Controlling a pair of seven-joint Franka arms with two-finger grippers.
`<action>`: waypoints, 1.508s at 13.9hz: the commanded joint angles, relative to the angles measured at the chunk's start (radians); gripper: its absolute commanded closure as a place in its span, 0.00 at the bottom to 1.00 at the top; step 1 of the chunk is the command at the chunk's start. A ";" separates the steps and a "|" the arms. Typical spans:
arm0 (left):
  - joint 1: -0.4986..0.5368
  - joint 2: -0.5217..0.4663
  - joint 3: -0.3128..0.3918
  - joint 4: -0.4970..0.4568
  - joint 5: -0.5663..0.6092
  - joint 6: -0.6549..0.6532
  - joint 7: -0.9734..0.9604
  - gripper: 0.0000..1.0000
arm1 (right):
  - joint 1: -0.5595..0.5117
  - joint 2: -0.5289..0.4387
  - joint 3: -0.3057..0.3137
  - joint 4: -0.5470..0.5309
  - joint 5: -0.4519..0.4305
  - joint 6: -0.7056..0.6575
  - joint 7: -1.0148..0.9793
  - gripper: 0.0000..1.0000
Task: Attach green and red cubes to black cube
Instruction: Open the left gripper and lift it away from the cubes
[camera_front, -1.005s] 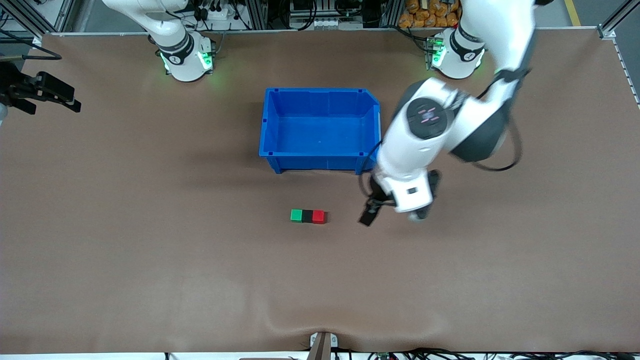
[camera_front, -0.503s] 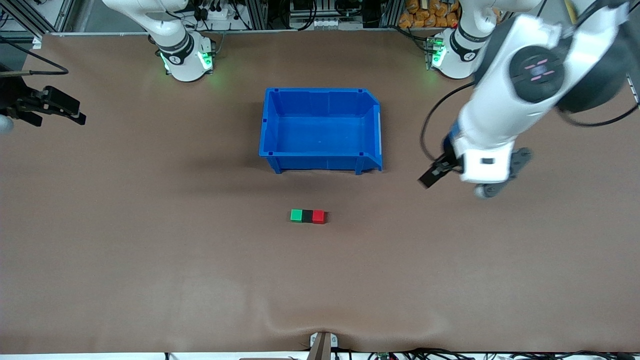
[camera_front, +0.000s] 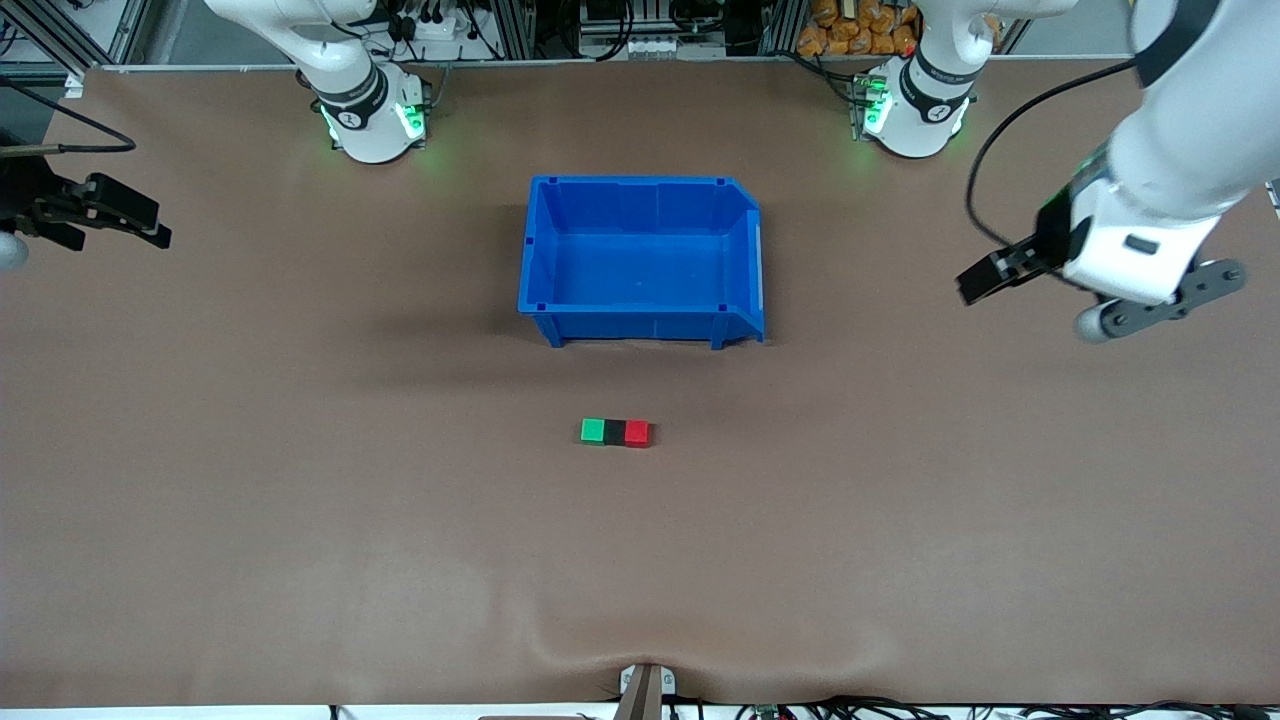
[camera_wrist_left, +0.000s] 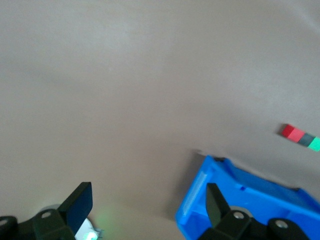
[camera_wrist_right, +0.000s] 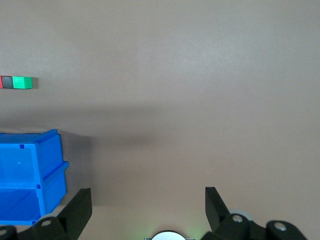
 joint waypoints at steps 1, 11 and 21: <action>0.022 -0.079 0.016 -0.061 0.002 -0.014 0.153 0.00 | -0.031 -0.018 0.013 -0.012 0.008 -0.003 0.003 0.00; 0.141 -0.350 0.030 -0.330 -0.008 0.061 0.259 0.00 | -0.033 -0.018 0.013 -0.012 0.008 -0.004 0.001 0.00; 0.141 -0.333 0.028 -0.296 -0.008 0.040 0.308 0.00 | -0.033 -0.018 0.013 -0.012 0.008 -0.004 0.001 0.00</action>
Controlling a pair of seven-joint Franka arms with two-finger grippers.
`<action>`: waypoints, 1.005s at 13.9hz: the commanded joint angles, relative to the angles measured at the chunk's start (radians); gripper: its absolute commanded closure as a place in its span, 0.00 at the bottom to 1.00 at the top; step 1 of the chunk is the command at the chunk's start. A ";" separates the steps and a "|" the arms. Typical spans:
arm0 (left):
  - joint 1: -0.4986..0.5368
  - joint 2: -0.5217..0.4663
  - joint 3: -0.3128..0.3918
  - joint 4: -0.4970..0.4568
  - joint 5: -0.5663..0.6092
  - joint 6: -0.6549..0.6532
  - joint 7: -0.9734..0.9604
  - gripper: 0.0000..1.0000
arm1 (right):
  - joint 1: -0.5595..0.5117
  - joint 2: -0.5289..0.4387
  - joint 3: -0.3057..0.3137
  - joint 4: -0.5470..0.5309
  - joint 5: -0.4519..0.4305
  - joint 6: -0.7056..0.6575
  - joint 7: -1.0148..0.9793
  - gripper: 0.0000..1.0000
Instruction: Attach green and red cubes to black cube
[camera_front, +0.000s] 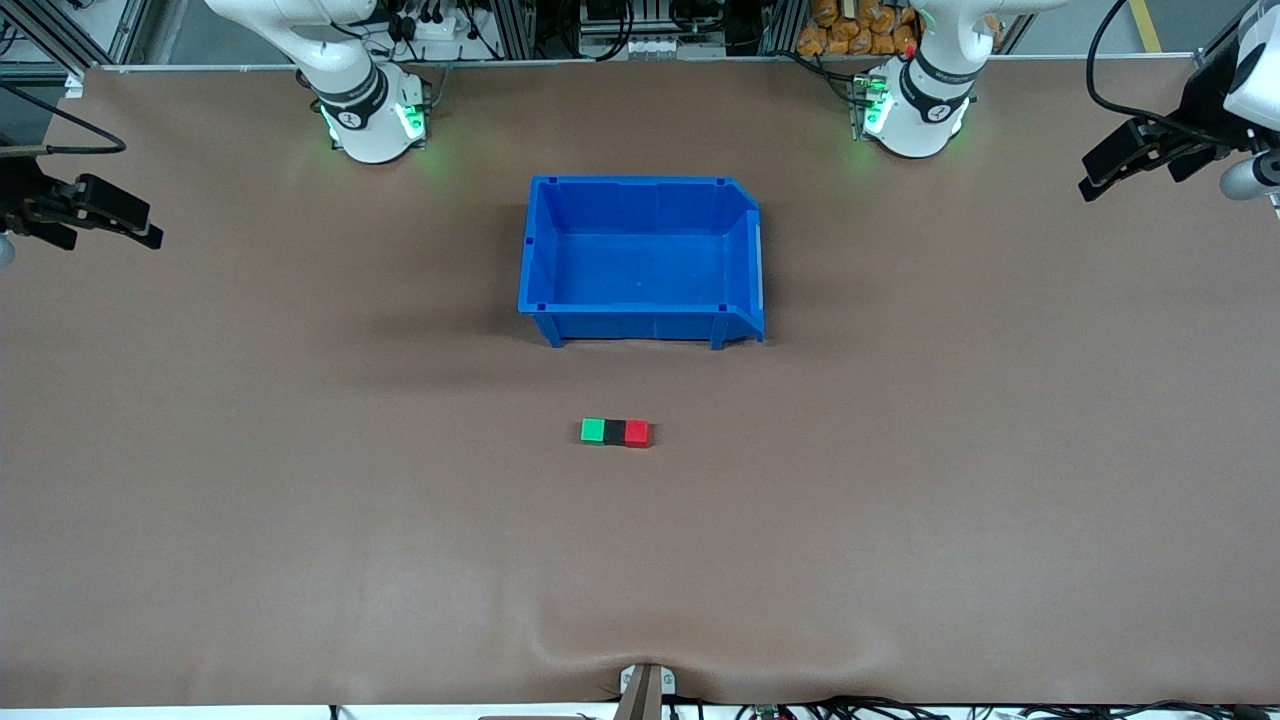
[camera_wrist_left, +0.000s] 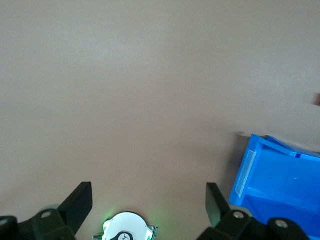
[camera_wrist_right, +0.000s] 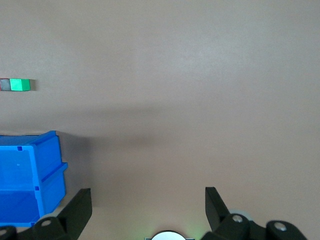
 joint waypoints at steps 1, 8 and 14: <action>0.007 0.001 -0.003 0.003 -0.008 0.000 0.021 0.00 | -0.020 -0.018 0.013 -0.011 0.008 -0.003 0.001 0.00; 0.008 0.029 -0.002 0.046 -0.004 -0.036 0.044 0.00 | -0.019 -0.015 0.013 -0.011 0.008 0.002 0.001 0.00; 0.008 0.027 -0.002 0.044 0.006 -0.050 0.082 0.00 | -0.019 -0.012 0.013 -0.011 0.010 0.000 0.001 0.00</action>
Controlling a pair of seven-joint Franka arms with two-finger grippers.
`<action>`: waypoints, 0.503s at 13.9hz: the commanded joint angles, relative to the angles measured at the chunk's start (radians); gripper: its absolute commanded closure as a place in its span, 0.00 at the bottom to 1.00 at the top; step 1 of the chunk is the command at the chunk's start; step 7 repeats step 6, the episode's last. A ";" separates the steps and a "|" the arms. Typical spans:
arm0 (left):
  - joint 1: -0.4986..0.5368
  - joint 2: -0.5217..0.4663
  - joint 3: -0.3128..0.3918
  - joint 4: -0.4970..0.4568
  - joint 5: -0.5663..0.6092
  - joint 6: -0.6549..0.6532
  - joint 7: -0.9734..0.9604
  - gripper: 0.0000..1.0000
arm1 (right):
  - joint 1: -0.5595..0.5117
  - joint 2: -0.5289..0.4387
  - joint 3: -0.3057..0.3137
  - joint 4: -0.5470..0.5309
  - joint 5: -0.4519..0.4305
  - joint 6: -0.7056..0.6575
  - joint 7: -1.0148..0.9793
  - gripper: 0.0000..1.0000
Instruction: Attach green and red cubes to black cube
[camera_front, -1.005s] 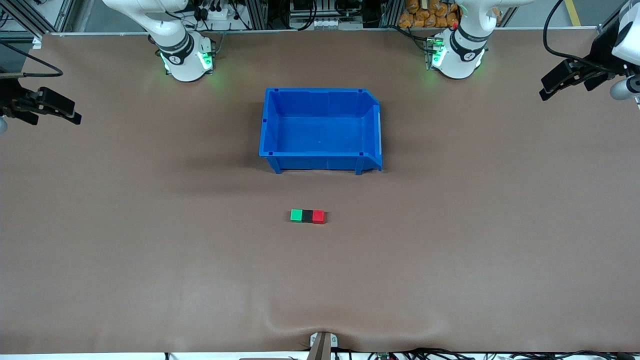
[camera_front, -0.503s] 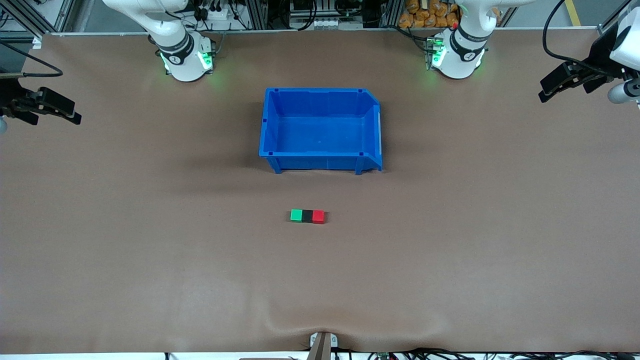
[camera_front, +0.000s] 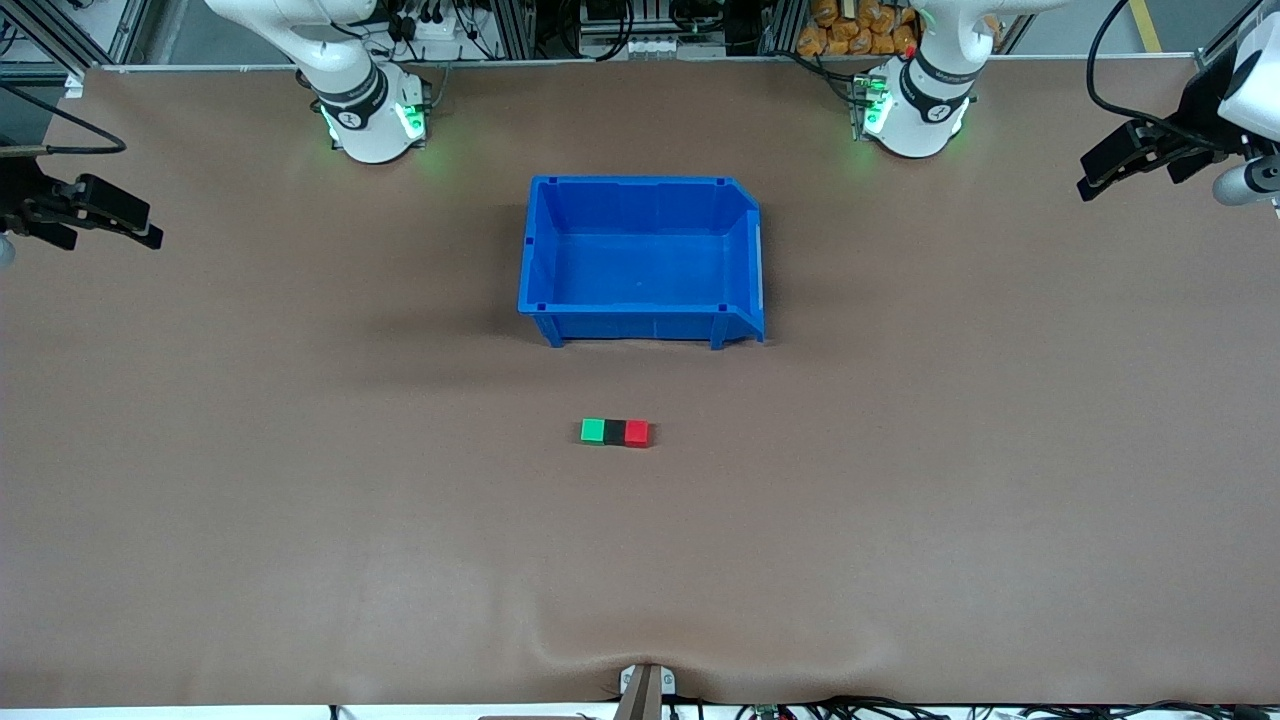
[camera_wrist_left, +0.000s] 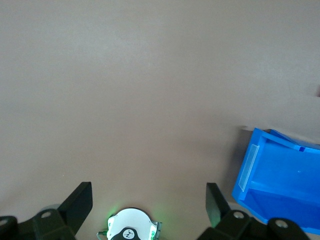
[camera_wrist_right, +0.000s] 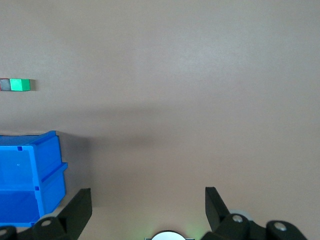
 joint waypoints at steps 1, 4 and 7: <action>0.014 0.011 -0.001 0.028 0.006 -0.025 0.085 0.00 | -0.019 -0.012 0.013 -0.011 0.010 -0.002 0.001 0.00; 0.033 0.013 -0.006 0.027 0.006 -0.025 0.071 0.00 | -0.019 -0.012 0.013 -0.011 0.010 -0.002 0.001 0.00; 0.033 0.013 -0.012 0.027 0.006 -0.025 0.065 0.00 | -0.019 -0.012 0.013 -0.011 0.010 -0.002 0.001 0.00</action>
